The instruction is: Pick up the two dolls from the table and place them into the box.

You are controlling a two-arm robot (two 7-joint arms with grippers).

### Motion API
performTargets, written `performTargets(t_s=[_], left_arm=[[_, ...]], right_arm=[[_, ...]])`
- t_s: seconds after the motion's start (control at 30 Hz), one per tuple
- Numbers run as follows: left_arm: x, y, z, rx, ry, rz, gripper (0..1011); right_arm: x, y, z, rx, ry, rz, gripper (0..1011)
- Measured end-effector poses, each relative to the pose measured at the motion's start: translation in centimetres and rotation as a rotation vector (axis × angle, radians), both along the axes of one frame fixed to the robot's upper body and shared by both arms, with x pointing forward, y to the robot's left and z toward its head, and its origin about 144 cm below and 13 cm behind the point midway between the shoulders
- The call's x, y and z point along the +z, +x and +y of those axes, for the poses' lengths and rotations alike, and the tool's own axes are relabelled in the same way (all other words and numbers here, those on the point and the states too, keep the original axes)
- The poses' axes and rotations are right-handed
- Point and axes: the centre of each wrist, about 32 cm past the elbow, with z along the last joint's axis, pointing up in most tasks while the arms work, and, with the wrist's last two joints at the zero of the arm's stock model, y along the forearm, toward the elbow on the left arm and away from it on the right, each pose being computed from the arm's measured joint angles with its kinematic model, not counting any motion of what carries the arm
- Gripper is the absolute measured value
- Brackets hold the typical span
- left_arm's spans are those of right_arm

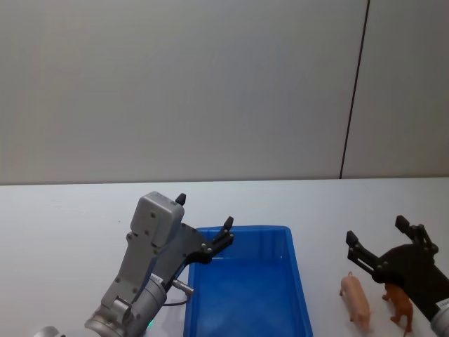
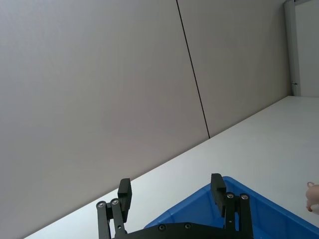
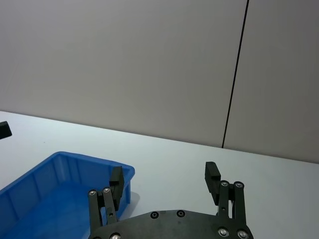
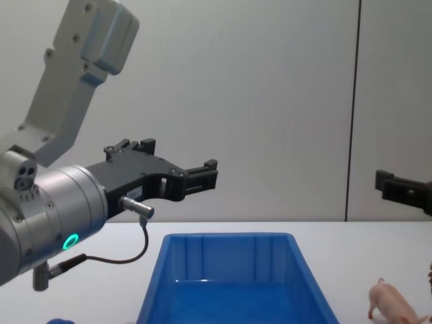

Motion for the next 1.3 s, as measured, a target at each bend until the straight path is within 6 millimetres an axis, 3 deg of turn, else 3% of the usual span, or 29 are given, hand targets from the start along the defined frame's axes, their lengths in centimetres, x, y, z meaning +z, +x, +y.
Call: performTargets(t_s=[0.73, 1.3], left_arm=[[0.0, 0.0, 0.0, 0.0, 0.0, 0.0, 1001], [0.0, 0.0, 0.0, 0.0, 0.0, 0.0, 1001]], right_arm=[[-0.6, -1.0, -2.8, -0.116, -0.033, 0.18, 1001], [-2.9, -0.9, -3.7, -0.174, -0.054, 0.302, 1001]])
